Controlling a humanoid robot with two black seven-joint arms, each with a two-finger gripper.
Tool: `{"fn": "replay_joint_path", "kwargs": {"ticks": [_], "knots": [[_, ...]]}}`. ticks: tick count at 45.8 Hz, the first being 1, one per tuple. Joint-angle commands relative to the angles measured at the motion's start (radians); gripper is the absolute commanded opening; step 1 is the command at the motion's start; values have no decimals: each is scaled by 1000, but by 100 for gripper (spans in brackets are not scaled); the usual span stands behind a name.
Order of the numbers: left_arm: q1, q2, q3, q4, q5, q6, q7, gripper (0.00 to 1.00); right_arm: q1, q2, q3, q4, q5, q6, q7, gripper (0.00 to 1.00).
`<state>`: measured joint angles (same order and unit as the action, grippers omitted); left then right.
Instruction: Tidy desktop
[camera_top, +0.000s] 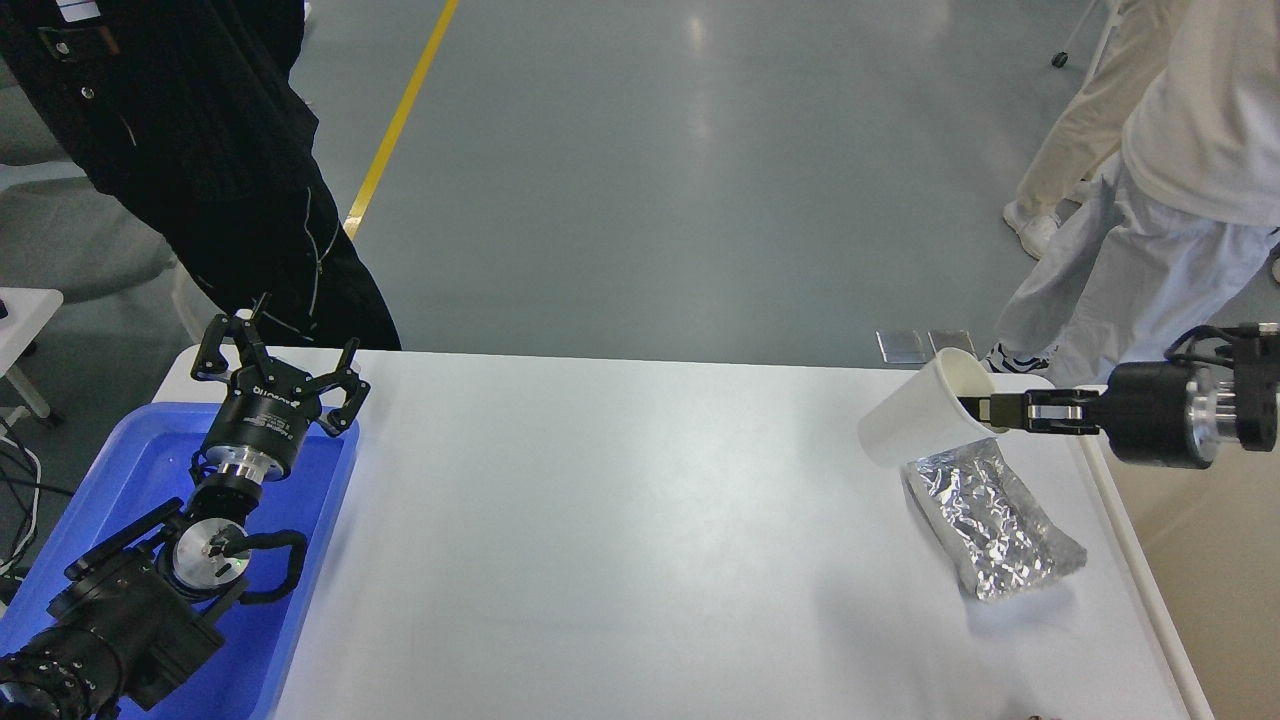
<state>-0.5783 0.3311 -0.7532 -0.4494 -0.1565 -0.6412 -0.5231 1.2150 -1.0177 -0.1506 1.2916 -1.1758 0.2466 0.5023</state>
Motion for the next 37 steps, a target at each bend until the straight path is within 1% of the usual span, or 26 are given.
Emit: {"fn": "replay_joint_path", "kwargs": {"ticks": [1, 9, 16, 21, 23, 24, 32, 37], "knots": [[0, 0, 0, 0, 0, 0, 0, 100, 75, -105, 124, 18, 186, 135, 4, 0], [0, 0, 0, 0, 0, 0, 0, 100, 84, -145, 189, 12, 268, 195, 2, 0], [0, 0, 0, 0, 0, 0, 0, 100, 84, -154, 201, -6, 278, 200, 2, 0], [0, 0, 0, 0, 0, 0, 0, 100, 77, -156, 200, -84, 307, 198, 1, 0], [0, 0, 0, 0, 0, 0, 0, 100, 71, -144, 197, -141, 337, 197, 1, 0], [2, 0, 0, 0, 0, 0, 0, 100, 60, -130, 183, -240, 379, 197, 1, 0], [0, -1, 0, 0, 0, 0, 0, 100, -17, -1, 178, -610, 481, 198, -1, 0], [0, 0, 0, 0, 0, 0, 0, 100, -66, 100, 178, -855, 528, 195, -7, 0]]}}
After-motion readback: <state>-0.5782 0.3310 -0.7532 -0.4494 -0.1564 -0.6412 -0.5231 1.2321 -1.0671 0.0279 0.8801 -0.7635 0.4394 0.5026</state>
